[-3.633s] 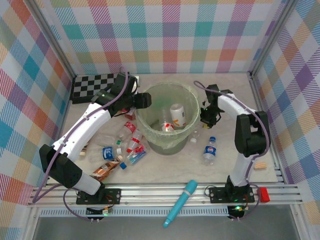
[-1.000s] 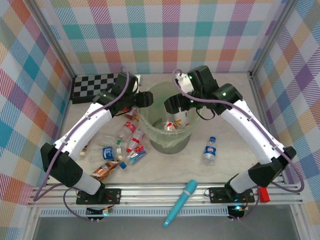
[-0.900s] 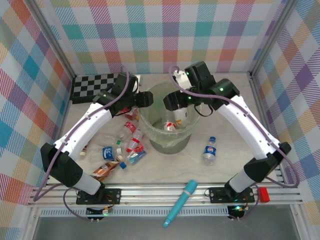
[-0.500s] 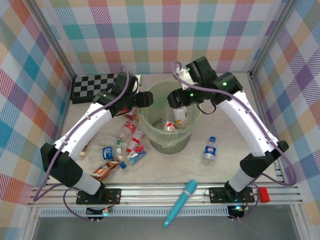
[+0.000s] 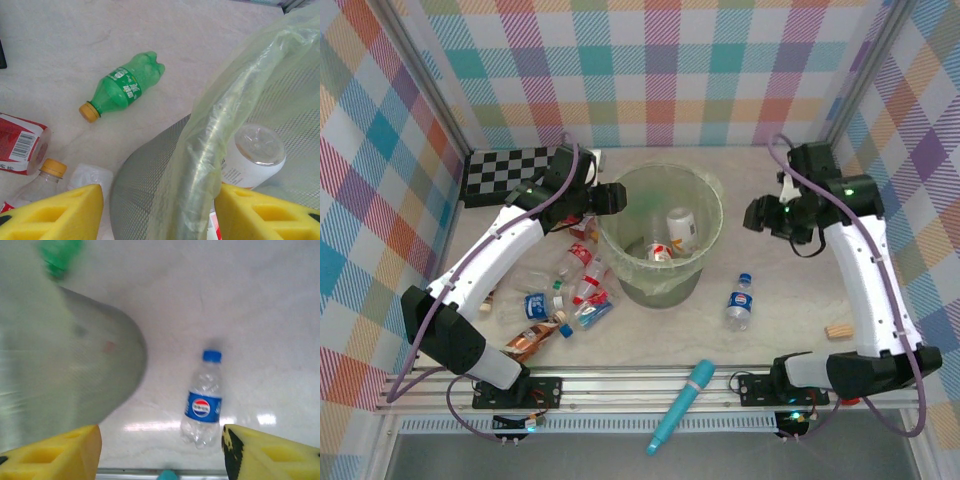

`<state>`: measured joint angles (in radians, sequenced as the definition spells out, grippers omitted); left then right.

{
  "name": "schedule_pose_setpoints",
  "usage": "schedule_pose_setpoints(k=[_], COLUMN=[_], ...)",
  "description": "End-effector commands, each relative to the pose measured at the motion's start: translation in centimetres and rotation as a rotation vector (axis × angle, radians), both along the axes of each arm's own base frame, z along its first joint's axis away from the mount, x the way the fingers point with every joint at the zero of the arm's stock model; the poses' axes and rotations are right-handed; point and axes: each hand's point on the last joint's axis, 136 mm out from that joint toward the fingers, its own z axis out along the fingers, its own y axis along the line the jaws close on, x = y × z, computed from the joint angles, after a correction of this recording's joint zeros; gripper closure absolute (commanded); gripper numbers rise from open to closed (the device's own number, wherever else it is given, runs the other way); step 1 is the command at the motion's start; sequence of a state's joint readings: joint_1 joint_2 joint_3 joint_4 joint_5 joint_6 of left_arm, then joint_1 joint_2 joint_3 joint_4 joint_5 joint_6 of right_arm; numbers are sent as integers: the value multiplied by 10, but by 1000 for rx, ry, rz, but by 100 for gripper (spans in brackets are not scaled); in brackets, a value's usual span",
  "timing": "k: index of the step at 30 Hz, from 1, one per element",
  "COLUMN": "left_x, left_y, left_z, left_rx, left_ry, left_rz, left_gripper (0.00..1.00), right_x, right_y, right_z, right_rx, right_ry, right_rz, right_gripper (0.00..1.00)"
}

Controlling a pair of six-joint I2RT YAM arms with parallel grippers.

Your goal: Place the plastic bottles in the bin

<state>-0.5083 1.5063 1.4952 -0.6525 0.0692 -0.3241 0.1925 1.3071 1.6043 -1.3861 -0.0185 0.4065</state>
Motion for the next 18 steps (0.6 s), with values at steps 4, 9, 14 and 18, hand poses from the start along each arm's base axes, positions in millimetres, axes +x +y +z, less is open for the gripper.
schedule_pose_setpoints(k=[4,9,14,18], left_x=[-7,-5,-5,-6], left_y=[0,-1,-1,0], left_z=[-26,-29,-30,-31], left_rx=[50,52,49,52], left_ry=[86,89,91,95], left_rz=[-21,-19,-17,-17], left_gripper=[39,39,39,39], right_x=[-37,-49,-51,-52], right_y=[1,12,17,20], right_z=[-72,-126,-171,-196], right_rx=[52,114,130,133], right_ry=[234,351,436,485], right_rz=[-85,-119,-131,-127], right_gripper=[28,25,21,15])
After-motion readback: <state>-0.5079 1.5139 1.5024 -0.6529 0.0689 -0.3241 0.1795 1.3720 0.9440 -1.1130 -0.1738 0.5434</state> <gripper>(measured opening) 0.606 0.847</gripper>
